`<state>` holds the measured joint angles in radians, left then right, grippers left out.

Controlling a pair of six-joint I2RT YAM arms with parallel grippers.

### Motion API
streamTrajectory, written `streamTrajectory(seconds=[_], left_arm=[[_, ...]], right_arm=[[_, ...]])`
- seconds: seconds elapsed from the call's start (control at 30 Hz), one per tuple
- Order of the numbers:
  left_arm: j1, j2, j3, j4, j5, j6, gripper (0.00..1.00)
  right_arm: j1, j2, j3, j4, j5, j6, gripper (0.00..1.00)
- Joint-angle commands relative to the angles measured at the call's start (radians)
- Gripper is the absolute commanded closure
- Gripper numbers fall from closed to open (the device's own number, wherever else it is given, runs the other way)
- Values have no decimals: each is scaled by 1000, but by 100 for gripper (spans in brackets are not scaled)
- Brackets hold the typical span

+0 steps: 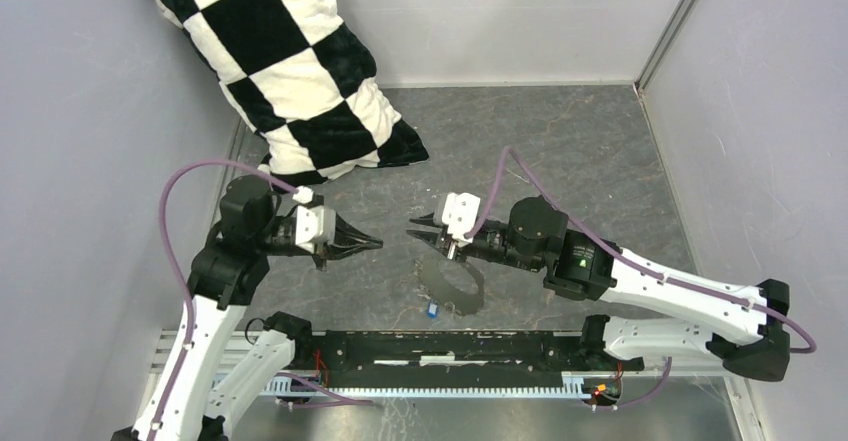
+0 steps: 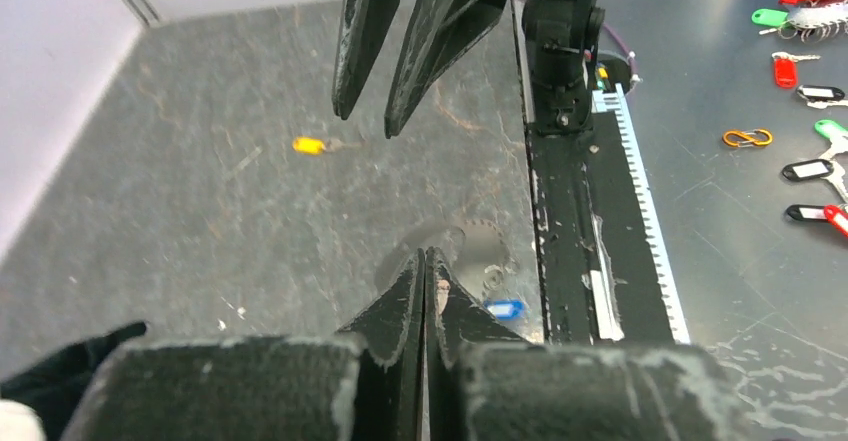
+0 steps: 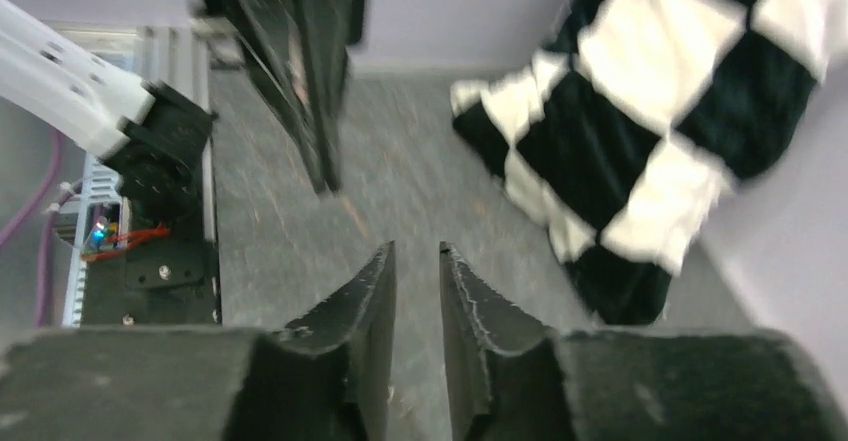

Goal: Put the keys on the keyring

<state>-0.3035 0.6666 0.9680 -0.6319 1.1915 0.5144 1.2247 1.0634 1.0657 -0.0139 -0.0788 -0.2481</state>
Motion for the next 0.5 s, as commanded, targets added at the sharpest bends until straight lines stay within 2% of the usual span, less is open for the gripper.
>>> streamTrajectory(seconds=[0.0,0.17,0.3,0.47], left_arm=[[1,50,-9,-42,-68,1,98],[0,129,18,-105,-102,159,97],[0,158,26,-119,-72,190,96],[1,144,6,-119,-69,205,95]], right_arm=[[-84,-62,-163,-71,140,149,66],[-98,-129,-439,-148,203,348,47],[-97,-200,-602,-209,235,495,43],[-97,-309,-747,-156,180,612,43]])
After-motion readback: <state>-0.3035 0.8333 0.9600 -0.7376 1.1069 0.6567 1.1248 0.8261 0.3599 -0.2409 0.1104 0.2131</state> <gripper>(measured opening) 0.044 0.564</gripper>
